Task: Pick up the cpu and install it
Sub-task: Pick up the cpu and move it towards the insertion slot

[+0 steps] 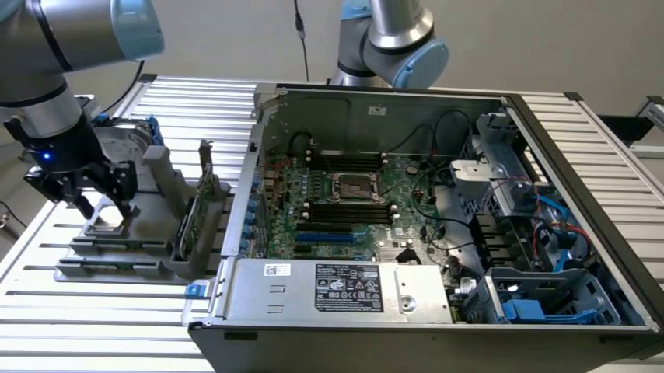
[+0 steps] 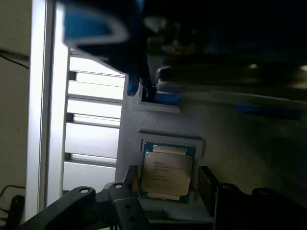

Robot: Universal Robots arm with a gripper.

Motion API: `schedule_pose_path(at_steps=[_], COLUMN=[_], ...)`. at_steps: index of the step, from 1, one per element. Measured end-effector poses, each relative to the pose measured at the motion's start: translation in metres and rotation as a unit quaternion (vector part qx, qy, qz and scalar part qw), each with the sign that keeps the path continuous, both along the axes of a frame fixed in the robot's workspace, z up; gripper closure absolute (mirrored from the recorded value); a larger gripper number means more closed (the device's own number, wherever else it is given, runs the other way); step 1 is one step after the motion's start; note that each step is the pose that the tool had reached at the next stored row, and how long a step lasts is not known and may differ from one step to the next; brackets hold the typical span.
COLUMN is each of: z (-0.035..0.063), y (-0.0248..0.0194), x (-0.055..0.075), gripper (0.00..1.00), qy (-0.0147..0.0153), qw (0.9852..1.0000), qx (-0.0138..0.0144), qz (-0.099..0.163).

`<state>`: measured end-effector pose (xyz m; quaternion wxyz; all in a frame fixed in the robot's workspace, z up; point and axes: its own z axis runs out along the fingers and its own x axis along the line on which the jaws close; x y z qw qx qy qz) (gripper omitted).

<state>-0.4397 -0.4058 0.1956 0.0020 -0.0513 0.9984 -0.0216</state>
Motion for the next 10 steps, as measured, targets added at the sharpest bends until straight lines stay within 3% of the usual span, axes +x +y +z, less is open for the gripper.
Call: schedule_pose_path(at_steps=[10], z=[-0.005], y=[0.0], x=[0.0013], gripper=[0.38], qy=[0.0001], qw=[1.0], qx=[-0.0008], qz=[-0.003])
